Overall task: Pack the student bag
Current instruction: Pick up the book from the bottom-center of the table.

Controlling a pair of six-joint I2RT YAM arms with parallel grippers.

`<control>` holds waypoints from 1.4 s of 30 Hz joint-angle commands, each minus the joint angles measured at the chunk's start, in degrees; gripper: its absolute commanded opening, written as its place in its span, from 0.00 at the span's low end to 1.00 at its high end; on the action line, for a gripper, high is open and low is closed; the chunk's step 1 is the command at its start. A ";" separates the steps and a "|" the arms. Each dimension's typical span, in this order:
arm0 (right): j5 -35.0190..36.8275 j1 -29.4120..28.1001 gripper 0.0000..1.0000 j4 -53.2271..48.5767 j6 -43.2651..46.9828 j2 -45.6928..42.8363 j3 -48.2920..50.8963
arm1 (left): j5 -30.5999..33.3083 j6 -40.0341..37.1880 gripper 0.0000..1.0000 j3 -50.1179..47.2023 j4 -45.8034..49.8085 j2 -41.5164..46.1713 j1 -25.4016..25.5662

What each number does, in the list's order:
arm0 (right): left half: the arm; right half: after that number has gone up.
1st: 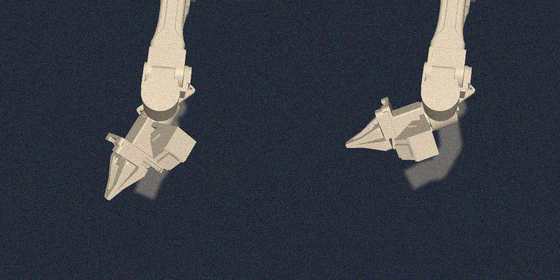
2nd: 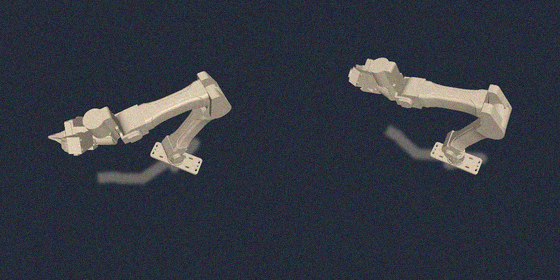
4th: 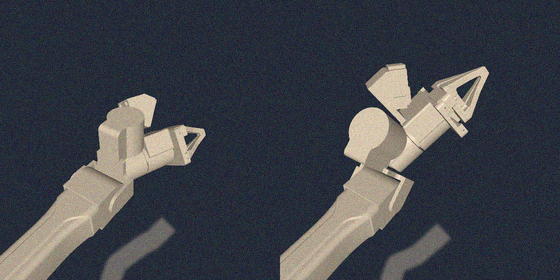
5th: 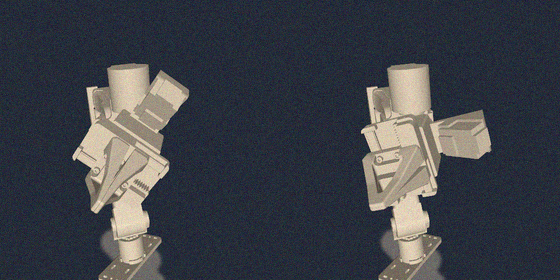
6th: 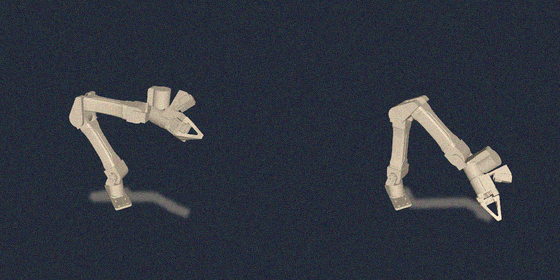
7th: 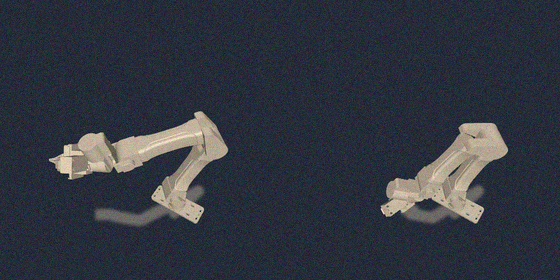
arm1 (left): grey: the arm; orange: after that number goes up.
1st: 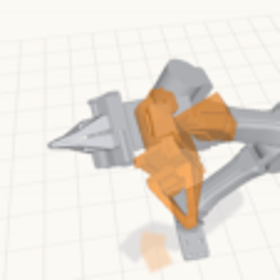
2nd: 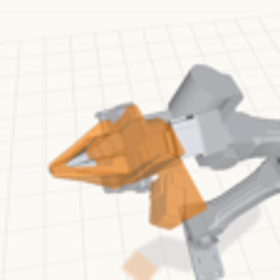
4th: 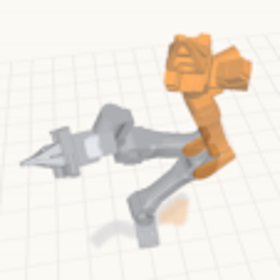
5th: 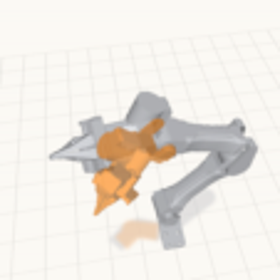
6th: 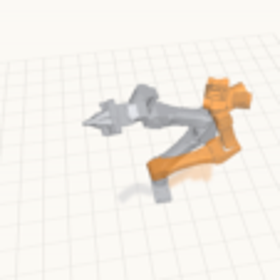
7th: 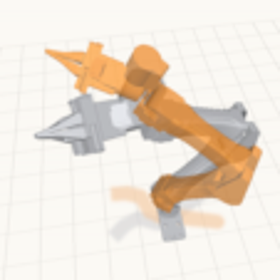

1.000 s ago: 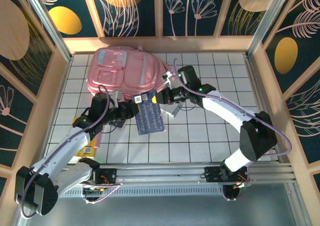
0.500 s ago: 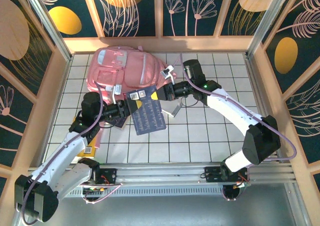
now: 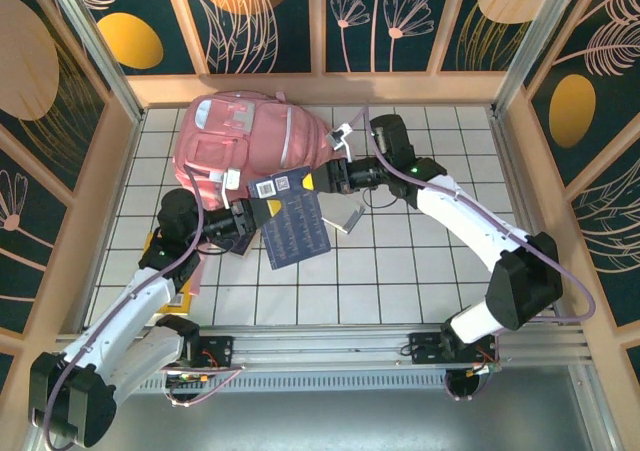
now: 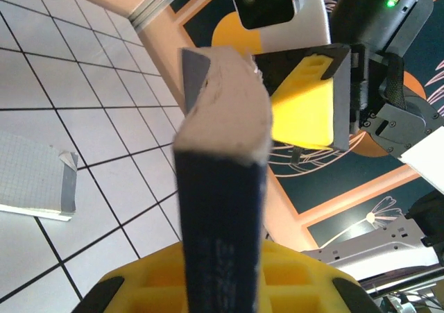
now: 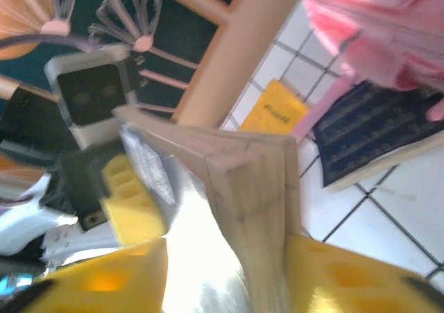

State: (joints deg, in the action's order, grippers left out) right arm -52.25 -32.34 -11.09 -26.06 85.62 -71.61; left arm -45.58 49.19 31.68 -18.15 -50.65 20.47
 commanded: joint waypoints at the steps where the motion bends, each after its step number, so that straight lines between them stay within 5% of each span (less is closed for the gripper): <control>1: 8.66 0.43 0.69 -0.56 -0.47 -2.62 -0.85 | 3.86 -0.69 0.00 3.56 -1.88 2.10 -0.07; 7: 13.02 0.43 0.81 8.98 -9.31 -5.74 5.57 | 16.68 4.85 0.00 4.84 -7.79 5.12 -0.08; 12: 11.82 0.01 0.88 29.96 -23.86 -9.53 15.52 | 28.48 10.71 0.00 4.72 -14.63 6.64 -0.07; 15: 13.53 -0.67 0.99 44.67 -32.72 -10.91 21.37 | 31.16 12.79 0.00 4.79 -17.20 5.73 -0.05; 19: 16.67 -3.21 0.99 60.21 -40.17 -10.25 25.43 | 33.00 16.39 0.00 3.62 -22.45 4.57 -0.03; 21: 15.83 -3.99 0.99 60.48 -38.71 -9.70 23.77 | 31.25 17.27 0.00 4.36 -23.10 3.26 -0.03; 24: 14.01 -2.52 0.99 47.06 -29.17 -10.40 18.72 | 25.18 14.84 0.00 8.68 -18.39 0.59 -0.03; 28: 11.41 0.67 0.99 32.79 -18.00 -11.83 14.41 | 25.28 12.61 0.00 7.57 -15.53 3.57 -0.08; 35: 11.45 -1.59 0.99 50.62 -31.25 -10.55 20.93 | 28.75 16.99 0.00 3.56 -22.38 4.69 -0.07; 42: 16.12 -7.30 0.99 59.73 -32.30 -8.62 22.13 | 32.82 23.73 0.00 0.09 -31.17 2.09 0.04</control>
State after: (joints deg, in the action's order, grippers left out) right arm -38.48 -38.13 39.33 -57.39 76.27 -49.76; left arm -15.22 68.66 32.88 -40.12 -47.86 20.47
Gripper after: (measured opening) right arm 0.988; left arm 0.135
